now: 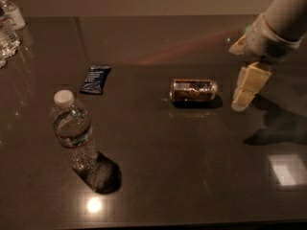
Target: Pick orange can
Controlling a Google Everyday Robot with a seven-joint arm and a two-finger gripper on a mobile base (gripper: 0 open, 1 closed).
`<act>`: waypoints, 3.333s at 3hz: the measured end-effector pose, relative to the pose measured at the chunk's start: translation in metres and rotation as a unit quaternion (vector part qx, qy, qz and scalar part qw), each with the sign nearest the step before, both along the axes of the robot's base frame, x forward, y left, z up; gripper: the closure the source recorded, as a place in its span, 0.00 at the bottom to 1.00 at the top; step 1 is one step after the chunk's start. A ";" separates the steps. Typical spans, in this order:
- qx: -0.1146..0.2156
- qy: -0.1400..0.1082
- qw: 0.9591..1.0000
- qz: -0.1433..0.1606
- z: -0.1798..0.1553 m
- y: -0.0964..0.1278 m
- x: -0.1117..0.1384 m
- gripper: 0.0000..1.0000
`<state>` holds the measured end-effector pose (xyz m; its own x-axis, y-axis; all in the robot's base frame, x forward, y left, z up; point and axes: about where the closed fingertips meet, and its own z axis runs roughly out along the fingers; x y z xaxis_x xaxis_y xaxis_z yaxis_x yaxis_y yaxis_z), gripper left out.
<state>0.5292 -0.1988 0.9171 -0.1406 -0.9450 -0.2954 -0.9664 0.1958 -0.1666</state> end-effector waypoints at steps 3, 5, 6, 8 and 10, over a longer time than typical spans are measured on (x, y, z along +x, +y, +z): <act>0.002 0.039 0.998 0.054 -0.044 0.055 0.022 0.00; -0.008 0.059 0.996 0.073 -0.065 0.082 0.019 0.01; -0.011 0.064 0.995 0.075 -0.068 0.086 0.019 0.21; -0.009 0.064 0.995 0.079 -0.057 0.090 0.018 0.67; 0.004 0.032 0.995 0.095 0.010 0.094 0.004 1.00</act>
Offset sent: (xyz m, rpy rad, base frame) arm 0.0270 0.0564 -0.0485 0.0053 0.0925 0.1212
